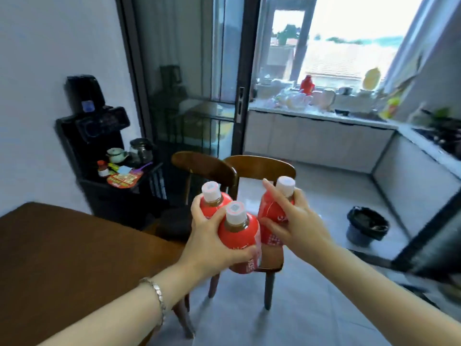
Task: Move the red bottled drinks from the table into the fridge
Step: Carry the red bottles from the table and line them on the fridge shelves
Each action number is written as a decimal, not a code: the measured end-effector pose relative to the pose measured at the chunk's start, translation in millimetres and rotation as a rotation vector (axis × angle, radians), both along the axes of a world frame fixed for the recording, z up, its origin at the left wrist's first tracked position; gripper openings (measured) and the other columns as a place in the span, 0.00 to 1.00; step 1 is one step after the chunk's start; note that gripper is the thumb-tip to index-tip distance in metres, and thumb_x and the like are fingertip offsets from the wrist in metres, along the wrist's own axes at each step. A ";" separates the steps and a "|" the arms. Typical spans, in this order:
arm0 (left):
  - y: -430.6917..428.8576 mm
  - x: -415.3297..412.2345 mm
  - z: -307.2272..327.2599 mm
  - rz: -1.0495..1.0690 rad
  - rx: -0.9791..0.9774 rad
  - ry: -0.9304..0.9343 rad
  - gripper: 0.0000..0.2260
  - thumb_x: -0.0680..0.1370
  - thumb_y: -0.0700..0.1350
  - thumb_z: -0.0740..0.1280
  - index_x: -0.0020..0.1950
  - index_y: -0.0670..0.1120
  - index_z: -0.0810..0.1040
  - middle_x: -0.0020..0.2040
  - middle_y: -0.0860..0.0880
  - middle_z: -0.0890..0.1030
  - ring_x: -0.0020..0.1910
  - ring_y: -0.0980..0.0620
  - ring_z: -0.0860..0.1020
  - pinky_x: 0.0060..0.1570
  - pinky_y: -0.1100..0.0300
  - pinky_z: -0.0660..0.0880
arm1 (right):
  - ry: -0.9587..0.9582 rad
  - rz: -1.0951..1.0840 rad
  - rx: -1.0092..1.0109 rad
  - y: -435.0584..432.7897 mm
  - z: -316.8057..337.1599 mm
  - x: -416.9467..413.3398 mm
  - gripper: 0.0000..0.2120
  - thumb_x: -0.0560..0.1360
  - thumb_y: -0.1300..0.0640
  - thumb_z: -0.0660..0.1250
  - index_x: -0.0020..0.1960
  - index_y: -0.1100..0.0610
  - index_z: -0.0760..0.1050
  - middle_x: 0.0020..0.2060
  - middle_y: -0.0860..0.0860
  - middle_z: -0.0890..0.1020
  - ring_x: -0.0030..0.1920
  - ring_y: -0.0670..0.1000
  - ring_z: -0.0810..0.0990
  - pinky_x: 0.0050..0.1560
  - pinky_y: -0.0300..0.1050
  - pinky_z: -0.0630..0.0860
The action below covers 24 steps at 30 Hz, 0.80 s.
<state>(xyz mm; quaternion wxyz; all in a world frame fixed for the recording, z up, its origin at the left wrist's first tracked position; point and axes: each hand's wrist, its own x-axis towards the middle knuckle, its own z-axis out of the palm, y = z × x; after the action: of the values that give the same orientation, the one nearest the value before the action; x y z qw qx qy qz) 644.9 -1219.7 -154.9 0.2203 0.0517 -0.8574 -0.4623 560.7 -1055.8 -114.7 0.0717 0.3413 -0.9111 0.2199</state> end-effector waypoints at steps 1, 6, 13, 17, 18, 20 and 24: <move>5.6 -7.1 1.3 -0.007 0.028 -0.019 0.36 0.62 0.53 0.79 0.61 0.65 0.61 0.63 0.71 0.45 0.69 0.55 0.57 0.66 0.61 0.61 | 0.000 -0.027 -0.030 6.9 8.3 -1.7 0.40 0.75 0.45 0.64 0.63 0.29 0.32 0.72 0.50 0.59 0.68 0.55 0.68 0.63 0.48 0.71; 139.0 -122.7 23.0 -0.254 0.004 -0.063 0.35 0.65 0.53 0.77 0.63 0.64 0.59 0.70 0.61 0.46 0.66 0.54 0.60 0.68 0.55 0.61 | -0.062 -0.445 -0.270 161.7 29.9 -63.0 0.58 0.64 0.49 0.77 0.72 0.39 0.33 0.62 0.51 0.73 0.61 0.55 0.74 0.61 0.52 0.71; 278.9 -245.0 30.0 -0.618 -0.069 -0.029 0.34 0.63 0.51 0.78 0.59 0.65 0.59 0.70 0.60 0.45 0.69 0.48 0.61 0.68 0.55 0.63 | -0.084 -0.750 -0.306 308.8 24.6 -125.9 0.32 0.59 0.50 0.79 0.62 0.49 0.73 0.51 0.49 0.78 0.52 0.49 0.76 0.55 0.41 0.72; 367.0 -318.6 40.7 -0.804 -0.058 0.018 0.30 0.57 0.59 0.77 0.52 0.70 0.63 0.67 0.61 0.48 0.65 0.50 0.65 0.65 0.59 0.65 | -0.056 -0.885 -0.360 388.0 40.0 -163.5 0.31 0.60 0.52 0.79 0.61 0.49 0.72 0.49 0.46 0.80 0.49 0.46 0.78 0.51 0.38 0.73; 387.9 -336.3 44.1 -0.852 -0.053 0.027 0.30 0.56 0.59 0.76 0.51 0.70 0.63 0.64 0.63 0.49 0.64 0.51 0.65 0.64 0.61 0.64 | -0.056 -0.929 -0.376 405.8 44.5 -172.5 0.31 0.60 0.52 0.79 0.60 0.48 0.72 0.49 0.46 0.80 0.50 0.47 0.78 0.52 0.40 0.74; 445.2 -378.4 56.3 -0.963 -0.032 0.057 0.29 0.60 0.54 0.78 0.49 0.70 0.64 0.60 0.63 0.49 0.63 0.54 0.64 0.62 0.65 0.62 | -0.028 -1.042 -0.400 449.2 57.4 -192.9 0.31 0.61 0.52 0.79 0.60 0.48 0.72 0.49 0.46 0.79 0.50 0.48 0.79 0.52 0.41 0.74; 540.4 -423.5 84.2 -1.119 -0.043 0.096 0.24 0.59 0.57 0.77 0.47 0.69 0.68 0.57 0.64 0.50 0.62 0.54 0.64 0.63 0.63 0.62 | 0.022 -1.221 -0.440 524.0 80.2 -207.5 0.32 0.60 0.49 0.79 0.61 0.46 0.71 0.51 0.45 0.79 0.51 0.48 0.79 0.55 0.46 0.76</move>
<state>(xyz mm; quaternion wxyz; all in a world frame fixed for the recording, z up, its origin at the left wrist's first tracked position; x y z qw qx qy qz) 221.4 -679.3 -70.7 -0.0187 -0.4366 -0.7524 -0.4929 353.2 -531.7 -34.6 0.2614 -0.2586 -0.8740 0.3177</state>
